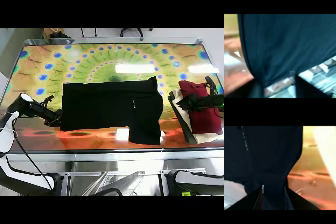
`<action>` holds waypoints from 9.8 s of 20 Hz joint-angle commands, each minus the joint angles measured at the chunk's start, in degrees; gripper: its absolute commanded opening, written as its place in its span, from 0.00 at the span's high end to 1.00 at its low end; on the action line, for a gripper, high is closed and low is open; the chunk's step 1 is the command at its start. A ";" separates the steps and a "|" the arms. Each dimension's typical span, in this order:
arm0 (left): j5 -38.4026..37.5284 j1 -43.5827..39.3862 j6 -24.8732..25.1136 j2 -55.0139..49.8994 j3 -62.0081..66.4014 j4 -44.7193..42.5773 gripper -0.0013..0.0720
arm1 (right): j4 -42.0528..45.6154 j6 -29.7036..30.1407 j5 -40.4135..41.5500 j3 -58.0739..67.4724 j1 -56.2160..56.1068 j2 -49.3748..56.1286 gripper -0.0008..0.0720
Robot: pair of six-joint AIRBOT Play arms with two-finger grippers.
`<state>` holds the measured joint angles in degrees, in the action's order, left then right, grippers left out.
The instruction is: Fold the shirts.
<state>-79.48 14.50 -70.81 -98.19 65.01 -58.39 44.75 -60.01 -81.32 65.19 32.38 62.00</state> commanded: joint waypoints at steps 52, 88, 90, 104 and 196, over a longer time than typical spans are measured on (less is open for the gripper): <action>-8.55 -0.57 -7.30 -1.53 25.57 -8.46 0.96 | -21.59 14.10 26.34 -2.60 -17.88 5.55 0.96; 6.64 -20.74 -7.23 -2.91 31.02 4.44 0.96 | -17.79 11.85 11.45 10.27 -18.32 21.03 0.96; 10.78 -27.34 -7.30 -6.25 31.06 4.55 0.96 | -18.27 9.29 7.45 14.97 -18.27 18.16 0.96; 24.44 -50.42 -14.80 -28.89 53.16 18.03 0.96 | -23.41 -6.08 -13.49 38.91 -18.18 13.79 0.96; -12.02 0.48 -2.05 33.81 26.34 18.05 0.96 | 35.63 -47.98 -24.13 36.11 10.36 -0.63 0.04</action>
<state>-91.50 14.98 -72.84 -64.40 91.37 -40.38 79.96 -108.49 -105.03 101.91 42.72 61.43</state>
